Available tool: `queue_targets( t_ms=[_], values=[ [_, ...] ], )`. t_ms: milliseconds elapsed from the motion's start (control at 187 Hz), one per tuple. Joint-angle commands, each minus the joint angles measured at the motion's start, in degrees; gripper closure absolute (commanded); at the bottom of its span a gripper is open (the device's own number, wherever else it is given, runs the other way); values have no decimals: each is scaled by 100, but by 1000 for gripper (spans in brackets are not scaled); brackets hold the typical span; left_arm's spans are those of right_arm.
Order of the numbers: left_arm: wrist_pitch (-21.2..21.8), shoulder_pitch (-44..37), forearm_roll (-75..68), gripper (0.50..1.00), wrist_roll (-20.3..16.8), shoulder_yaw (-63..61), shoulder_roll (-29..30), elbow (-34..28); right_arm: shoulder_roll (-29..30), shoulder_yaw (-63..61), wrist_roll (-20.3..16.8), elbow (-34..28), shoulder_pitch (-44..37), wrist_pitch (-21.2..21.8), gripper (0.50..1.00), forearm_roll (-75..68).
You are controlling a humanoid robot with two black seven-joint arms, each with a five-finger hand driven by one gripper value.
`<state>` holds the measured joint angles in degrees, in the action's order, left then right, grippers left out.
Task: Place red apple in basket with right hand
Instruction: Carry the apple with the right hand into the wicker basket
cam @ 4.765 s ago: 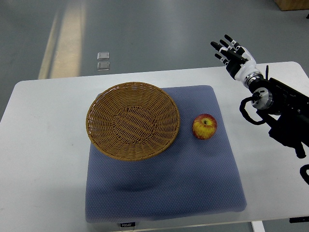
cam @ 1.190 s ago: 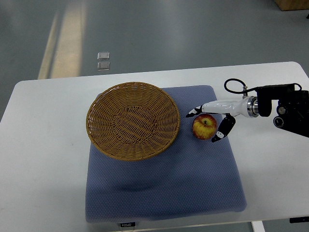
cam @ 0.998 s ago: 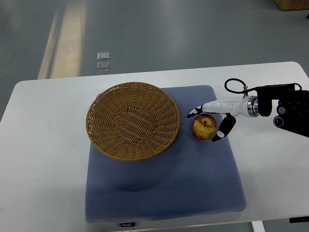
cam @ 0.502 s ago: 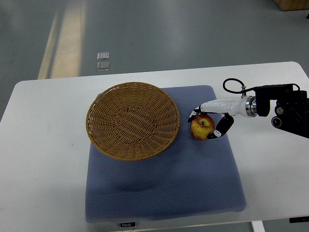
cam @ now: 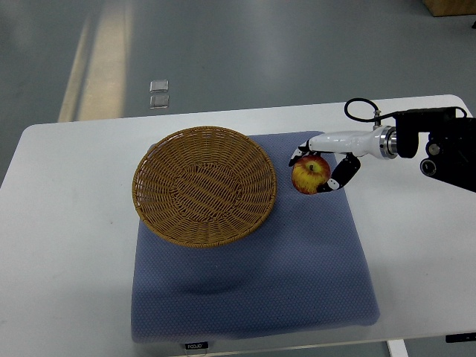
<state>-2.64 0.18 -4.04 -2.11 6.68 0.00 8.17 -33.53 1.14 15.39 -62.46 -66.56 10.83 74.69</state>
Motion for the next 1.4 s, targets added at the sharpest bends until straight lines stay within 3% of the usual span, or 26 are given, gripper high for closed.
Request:
queue_targets(
  t_ms=[0,160,422,763,896,1265,1393],
  values=[
    [0,0,0,500,0,0,0,0,48,-18,-1,190,-217,16,791,1],
    [0,0,0,500,0,0,0,0,145,-44,17,524,-657,-28,789,-95],
    [0,0,0,500,0,0,0,0,892,-44,17,629,-929,-72,785,-104],
    [0,0,0,500,0,0,0,0,1797,-44,-1,928,-806,-195,783,-104],
    [0,0,0,500,0,0,0,0,2087,-44,-1,1042,-622,-459,779,-113],
    [0,0,0,500,0,0,0,0,2351,-44,-1,1060,-296,-687,767,-104],
    [0,0,0,500,0,0,0,0,2421,-44,-1,1060,-138,-960,767,-113]
  ],
)
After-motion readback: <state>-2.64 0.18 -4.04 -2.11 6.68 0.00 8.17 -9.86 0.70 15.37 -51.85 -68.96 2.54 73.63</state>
